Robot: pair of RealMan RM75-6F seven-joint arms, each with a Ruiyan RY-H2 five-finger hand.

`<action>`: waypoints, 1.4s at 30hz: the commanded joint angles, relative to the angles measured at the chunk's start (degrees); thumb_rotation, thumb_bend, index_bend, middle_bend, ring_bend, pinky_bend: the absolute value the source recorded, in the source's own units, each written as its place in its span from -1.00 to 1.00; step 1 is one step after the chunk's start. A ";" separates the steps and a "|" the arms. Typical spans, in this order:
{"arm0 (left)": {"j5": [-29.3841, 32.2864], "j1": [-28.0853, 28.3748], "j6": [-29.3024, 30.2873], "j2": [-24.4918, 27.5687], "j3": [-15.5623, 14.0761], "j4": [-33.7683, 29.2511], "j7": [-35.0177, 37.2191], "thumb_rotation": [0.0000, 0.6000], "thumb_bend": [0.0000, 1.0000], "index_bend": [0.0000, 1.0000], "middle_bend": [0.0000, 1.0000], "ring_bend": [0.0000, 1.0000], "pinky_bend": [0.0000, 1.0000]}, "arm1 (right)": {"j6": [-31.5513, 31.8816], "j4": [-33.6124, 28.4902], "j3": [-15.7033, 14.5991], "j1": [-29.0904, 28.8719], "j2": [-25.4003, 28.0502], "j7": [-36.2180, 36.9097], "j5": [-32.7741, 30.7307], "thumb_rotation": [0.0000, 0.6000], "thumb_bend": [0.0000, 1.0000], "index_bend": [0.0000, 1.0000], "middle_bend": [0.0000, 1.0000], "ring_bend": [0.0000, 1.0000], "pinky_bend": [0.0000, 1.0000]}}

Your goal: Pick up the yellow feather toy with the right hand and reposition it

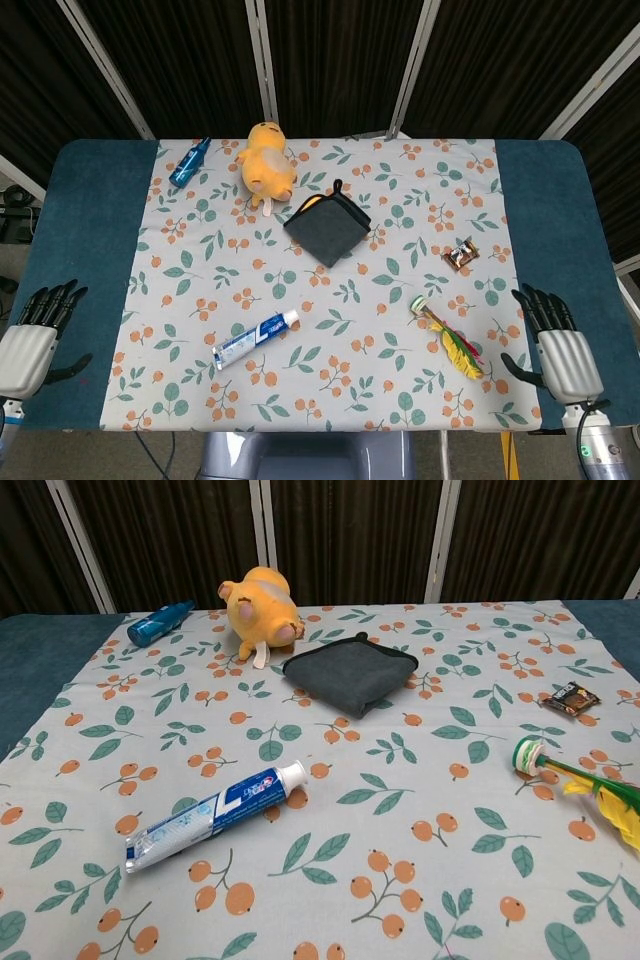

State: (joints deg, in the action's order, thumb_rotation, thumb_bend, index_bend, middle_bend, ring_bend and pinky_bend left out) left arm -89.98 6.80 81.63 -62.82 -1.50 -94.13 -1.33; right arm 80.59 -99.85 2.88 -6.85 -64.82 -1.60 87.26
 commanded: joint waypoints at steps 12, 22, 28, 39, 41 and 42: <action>-0.04 -0.36 0.54 0.22 -0.11 0.10 0.59 1.00 -0.53 -1.00 -1.00 -1.00 -1.00 | -7.95 -5.45 -0.04 -4.37 -6.10 -5.97 -4.58 1.00 -0.67 -0.37 -0.91 -1.00 -1.00; -0.02 -0.30 0.34 0.22 -0.14 0.06 0.78 0.99 -0.53 -1.00 -1.00 -1.00 -1.00 | -9.41 -5.14 1.28 -5.33 -10.99 -12.48 -12.26 1.00 -0.67 -0.37 -0.91 -1.00 -1.00; 0.18 -0.14 -0.10 0.20 -0.14 -0.10 0.61 0.99 -0.53 -1.00 -1.00 -1.00 -1.00 | -9.76 -3.42 1.50 -5.55 -12.93 -13.96 -15.30 1.00 -0.68 -0.45 -0.91 -1.00 -1.00; 0.27 0.10 -0.54 0.18 -0.13 -0.44 0.46 0.99 -0.53 -1.00 -1.00 -1.00 -1.00 | -10.01 1.12 2.29 -6.04 -17.25 -16.86 -21.11 1.00 -0.68 -0.54 -0.94 -1.00 -1.00; 0.31 0.14 -0.63 0.18 -0.14 -0.49 0.47 0.99 -0.53 -1.00 -1.00 -1.00 -1.00 | -9.97 1.49 2.60 -6.11 -18.02 -17.43 -22.50 1.00 -0.68 -0.53 -0.94 -1.00 -1.00; 0.32 0.14 -0.65 0.18 -0.14 -0.50 0.47 0.99 -0.53 -1.00 -1.00 -1.00 -1.00 | -9.94 1.62 2.68 -6.16 -18.24 -17.62 -22.76 1.00 -0.68 -0.53 -0.94 -1.00 -1.00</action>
State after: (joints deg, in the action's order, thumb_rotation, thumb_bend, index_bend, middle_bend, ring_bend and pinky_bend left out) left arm -89.66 6.94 80.98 -62.64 -1.64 -94.64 -0.86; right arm 70.62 -98.56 5.31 -12.91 -82.61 -18.83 64.99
